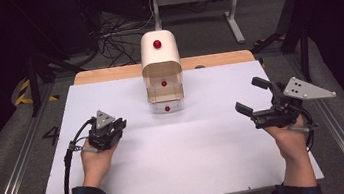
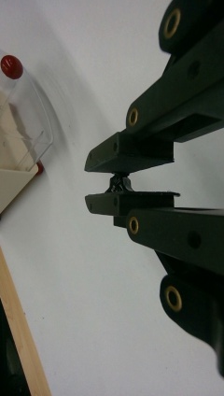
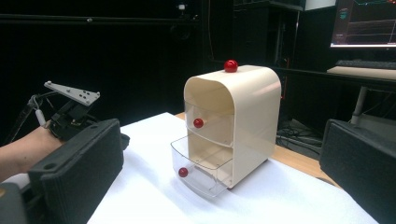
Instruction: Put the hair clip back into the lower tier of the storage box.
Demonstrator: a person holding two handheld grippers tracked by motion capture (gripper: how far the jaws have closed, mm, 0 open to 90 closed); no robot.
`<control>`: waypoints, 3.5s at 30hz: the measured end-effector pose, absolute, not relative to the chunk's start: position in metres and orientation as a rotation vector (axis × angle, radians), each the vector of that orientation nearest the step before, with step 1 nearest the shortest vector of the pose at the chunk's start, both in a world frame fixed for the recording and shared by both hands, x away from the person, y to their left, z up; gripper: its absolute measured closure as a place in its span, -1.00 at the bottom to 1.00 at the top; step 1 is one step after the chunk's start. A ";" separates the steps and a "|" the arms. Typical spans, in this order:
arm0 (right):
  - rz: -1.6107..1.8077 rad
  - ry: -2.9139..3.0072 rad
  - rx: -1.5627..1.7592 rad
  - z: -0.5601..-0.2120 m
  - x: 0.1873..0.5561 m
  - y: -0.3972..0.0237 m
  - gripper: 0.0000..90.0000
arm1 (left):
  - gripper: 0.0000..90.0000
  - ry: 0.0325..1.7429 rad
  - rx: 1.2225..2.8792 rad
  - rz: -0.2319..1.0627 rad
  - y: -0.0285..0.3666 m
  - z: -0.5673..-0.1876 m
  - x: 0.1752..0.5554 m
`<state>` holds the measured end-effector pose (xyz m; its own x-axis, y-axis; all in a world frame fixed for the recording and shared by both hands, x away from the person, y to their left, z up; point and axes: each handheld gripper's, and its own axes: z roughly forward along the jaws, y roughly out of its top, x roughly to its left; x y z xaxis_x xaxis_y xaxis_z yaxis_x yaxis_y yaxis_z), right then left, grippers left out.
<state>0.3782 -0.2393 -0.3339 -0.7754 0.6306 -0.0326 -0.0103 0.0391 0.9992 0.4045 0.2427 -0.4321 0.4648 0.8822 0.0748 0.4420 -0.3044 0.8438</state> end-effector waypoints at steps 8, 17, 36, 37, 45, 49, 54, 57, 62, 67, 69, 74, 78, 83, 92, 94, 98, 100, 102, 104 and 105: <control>1.791 1.840 0.628 -0.334 0.378 -0.242 -0.99 | 0.75 1.088 1.916 0.694 0.238 -0.428 0.406; 1.785 1.849 0.631 -0.335 0.379 -0.240 -0.99 | 0.76 1.067 1.908 0.690 0.231 -0.424 0.408; 1.809 1.829 0.631 -0.334 0.378 -0.245 -0.99 | 0.76 1.009 1.888 0.704 0.213 -0.415 0.413; 1.810 1.827 0.631 -0.334 0.378 -0.245 -0.99 | 0.76 1.011 1.882 0.702 0.212 -0.415 0.413; 1.816 1.819 0.628 -0.333 0.377 -0.247 -0.99 | 0.76 0.993 1.871 0.694 0.206 -0.412 0.416; 1.821 1.815 0.630 -0.333 0.377 -0.249 -0.99 | 0.76 0.986 1.875 0.689 0.203 -0.411 0.418; 1.823 1.810 0.633 -0.332 0.377 -0.250 -0.99 | 0.76 0.973 1.875 0.704 0.200 -0.409 0.419; 1.824 1.810 0.638 -0.332 0.377 -0.250 -0.99 | 0.76 0.969 1.867 0.709 0.197 -0.408 0.420; 1.826 1.809 0.638 -0.332 0.377 -0.251 -0.99 | 0.76 0.959 1.863 0.714 0.192 -0.406 0.422; 1.825 1.805 0.637 -0.332 0.377 -0.251 -0.99 | 0.76 0.955 1.858 0.725 0.187 -0.406 0.427; 1.831 1.801 0.639 -0.332 0.377 -0.252 -0.99 | 0.76 0.955 1.860 0.731 0.186 -0.406 0.429; 1.837 1.795 0.639 -0.332 0.376 -0.253 -0.99 | 0.75 0.967 1.835 0.710 0.185 -0.408 0.433; 1.839 1.797 0.641 -0.333 0.377 -0.253 -0.99 | 0.75 0.975 1.818 0.699 0.183 -0.408 0.436; 1.844 1.793 0.637 -0.333 0.377 -0.254 -0.99 | 0.75 0.971 1.804 0.696 0.179 -0.406 0.441; 1.857 1.771 0.636 -0.331 0.375 -0.259 -0.99 | 0.75 0.986 1.772 0.681 0.173 -0.409 0.452; 1.858 1.770 0.638 -0.331 0.375 -0.260 -0.99 | 0.75 0.990 1.765 0.683 0.172 -0.410 0.454; 1.860 1.764 0.642 -0.331 0.375 -0.261 -0.99 | 0.75 0.995 1.756 0.688 0.169 -0.412 0.457; 1.860 1.764 0.643 -0.331 0.375 -0.261 -0.99 | 0.75 0.997 1.754 0.687 0.168 -0.412 0.458; 1.860 1.765 0.642 -0.332 0.376 -0.261 -0.99 | 0.75 0.998 1.754 0.703 0.168 -0.413 0.459; 1.861 1.765 0.641 -0.332 0.376 -0.261 -0.99 | 0.75 0.997 1.748 0.710 0.168 -0.414 0.460; 1.860 1.765 0.642 -0.332 0.376 -0.261 -0.99 | 0.75 0.994 1.746 0.714 0.167 -0.414 0.460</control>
